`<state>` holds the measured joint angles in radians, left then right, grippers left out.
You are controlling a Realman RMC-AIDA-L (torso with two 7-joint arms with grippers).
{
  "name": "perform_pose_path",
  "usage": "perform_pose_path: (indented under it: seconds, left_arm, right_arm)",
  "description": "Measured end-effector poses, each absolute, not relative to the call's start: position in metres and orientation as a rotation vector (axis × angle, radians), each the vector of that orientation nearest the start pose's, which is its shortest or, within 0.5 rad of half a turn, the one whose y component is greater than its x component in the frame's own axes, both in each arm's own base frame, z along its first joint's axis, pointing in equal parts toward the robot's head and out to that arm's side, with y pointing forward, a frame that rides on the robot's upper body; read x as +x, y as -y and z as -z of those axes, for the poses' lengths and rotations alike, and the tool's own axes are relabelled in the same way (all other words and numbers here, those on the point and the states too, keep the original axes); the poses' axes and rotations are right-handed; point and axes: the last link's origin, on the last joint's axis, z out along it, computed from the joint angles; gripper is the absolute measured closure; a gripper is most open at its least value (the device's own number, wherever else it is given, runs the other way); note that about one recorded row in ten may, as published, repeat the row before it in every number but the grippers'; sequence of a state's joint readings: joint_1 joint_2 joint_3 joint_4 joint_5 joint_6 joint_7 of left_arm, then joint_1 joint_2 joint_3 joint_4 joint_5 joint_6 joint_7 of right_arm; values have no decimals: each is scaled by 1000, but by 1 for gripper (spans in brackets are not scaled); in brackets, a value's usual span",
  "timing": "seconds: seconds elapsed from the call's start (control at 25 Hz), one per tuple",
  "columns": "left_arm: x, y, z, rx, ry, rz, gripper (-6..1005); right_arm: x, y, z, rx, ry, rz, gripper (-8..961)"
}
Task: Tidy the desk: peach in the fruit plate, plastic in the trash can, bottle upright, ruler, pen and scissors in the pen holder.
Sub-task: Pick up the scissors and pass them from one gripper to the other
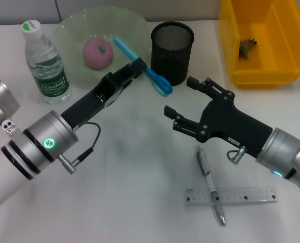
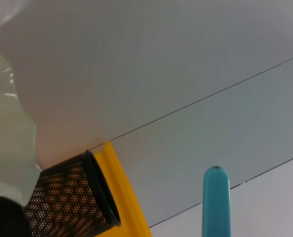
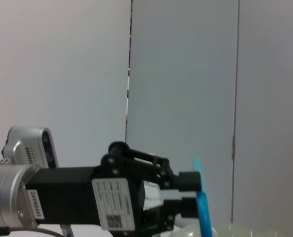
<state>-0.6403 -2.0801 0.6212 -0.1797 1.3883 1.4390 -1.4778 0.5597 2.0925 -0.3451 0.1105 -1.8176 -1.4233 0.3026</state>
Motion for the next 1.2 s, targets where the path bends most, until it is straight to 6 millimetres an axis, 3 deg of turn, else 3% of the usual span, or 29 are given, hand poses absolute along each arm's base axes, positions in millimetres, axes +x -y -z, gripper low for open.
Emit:
perform_pose_path:
  seconds: [0.56, 1.2]
  left_arm:
    - [-237, -316, 82, -1866, 1790, 1563, 754]
    - [-237, -317, 82, -1855, 1809, 1570, 752]
  right_arm:
    - [231, -302, 98, -2290, -62, -911, 126]
    - [221, -319, 103, -2266, -99, -879, 175]
